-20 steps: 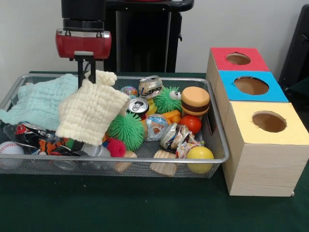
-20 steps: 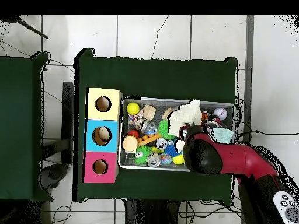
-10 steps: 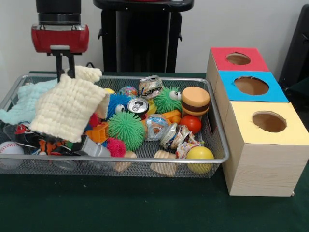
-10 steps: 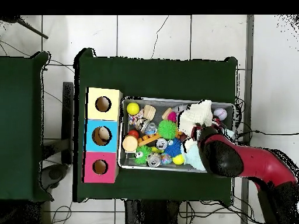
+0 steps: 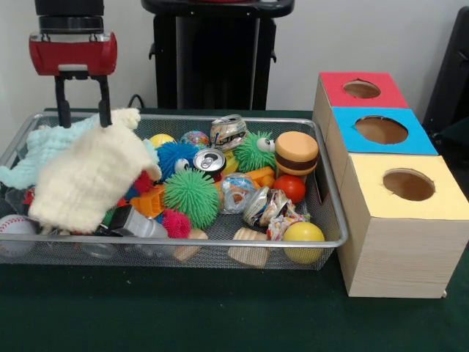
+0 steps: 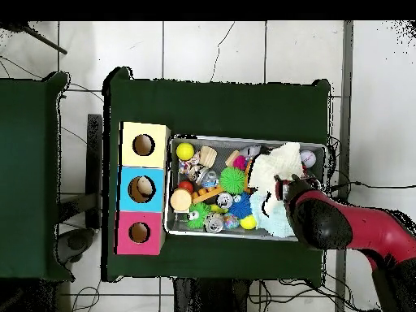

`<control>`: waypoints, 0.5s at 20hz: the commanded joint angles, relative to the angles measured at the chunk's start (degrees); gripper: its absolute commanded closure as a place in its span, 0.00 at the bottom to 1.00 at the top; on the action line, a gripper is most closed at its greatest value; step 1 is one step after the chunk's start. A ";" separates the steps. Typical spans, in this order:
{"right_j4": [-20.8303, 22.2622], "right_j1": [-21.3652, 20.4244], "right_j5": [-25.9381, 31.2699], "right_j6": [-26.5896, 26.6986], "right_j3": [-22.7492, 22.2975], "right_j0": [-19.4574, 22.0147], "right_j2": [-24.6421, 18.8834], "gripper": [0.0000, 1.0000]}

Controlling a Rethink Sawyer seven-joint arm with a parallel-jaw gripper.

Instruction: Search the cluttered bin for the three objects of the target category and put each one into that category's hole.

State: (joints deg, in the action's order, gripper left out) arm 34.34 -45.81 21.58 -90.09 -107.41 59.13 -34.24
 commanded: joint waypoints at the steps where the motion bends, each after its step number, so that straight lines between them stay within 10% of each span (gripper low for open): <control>1: 6.08 -0.57 1.90 8.40 -0.12 -2.22 -3.45 0.00; 10: 5.10 -5.37 1.71 -0.81 -3.81 -9.04 0.26 0.00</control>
State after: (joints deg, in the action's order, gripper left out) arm 37.50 -47.49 21.58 -90.09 -107.82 54.02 -34.23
